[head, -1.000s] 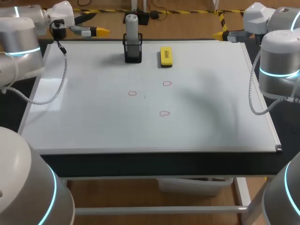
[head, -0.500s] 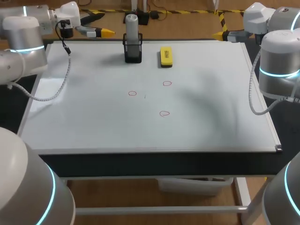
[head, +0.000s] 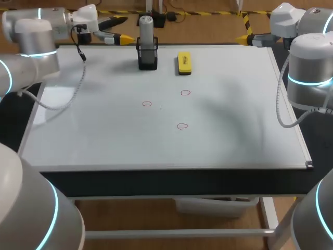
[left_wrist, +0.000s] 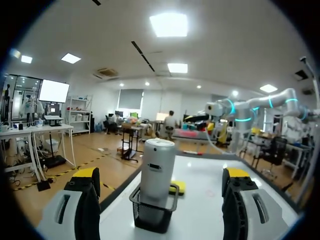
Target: Pick up the inspection probe, press it on each red-marked spot on the whiteboard one by one, put down the probe, pick up the eraser, and wipe off all the red marks.
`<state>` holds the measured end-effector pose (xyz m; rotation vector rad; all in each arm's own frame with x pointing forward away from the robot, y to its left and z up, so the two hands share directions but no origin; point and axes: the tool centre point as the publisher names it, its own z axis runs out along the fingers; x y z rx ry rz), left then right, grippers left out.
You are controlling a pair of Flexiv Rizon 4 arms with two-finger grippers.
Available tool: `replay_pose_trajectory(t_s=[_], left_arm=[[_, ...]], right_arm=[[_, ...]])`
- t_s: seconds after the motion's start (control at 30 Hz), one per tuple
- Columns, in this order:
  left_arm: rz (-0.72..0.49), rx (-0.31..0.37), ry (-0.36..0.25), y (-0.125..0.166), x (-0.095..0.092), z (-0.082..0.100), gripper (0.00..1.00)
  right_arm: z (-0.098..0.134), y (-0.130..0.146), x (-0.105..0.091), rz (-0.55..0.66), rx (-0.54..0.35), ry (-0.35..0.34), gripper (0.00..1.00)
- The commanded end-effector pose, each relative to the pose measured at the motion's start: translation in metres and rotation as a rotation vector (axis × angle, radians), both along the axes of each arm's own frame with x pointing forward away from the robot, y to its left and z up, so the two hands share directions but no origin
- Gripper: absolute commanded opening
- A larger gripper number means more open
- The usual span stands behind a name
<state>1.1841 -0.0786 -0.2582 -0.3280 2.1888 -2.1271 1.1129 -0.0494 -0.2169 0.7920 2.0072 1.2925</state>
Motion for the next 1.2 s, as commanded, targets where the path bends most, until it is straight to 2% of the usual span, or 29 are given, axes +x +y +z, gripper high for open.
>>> replay_pose_trajectory(t_s=[0.03,0.47,0.77,1.2], left_arm=[[-0.127,-0.031,0.003,-0.007,0.011,-0.007,1.0],[-0.174,-0.072,0.013,-0.037,0.02,-0.01,1.0],[-0.204,-0.077,0.02,-0.055,0.027,-0.012,1.0],[-0.216,-0.066,0.026,-0.073,0.025,-0.015,1.0]], right_arm=[[0.0,0.0,0.001,0.001,-0.001,0.002,1.0],[0.0,0.0,0.001,0.001,-0.001,0.002,1.0],[0.0,0.0,0.001,0.001,-0.001,0.002,1.0],[0.0,0.0,0.001,0.001,-0.001,0.002,1.0]])
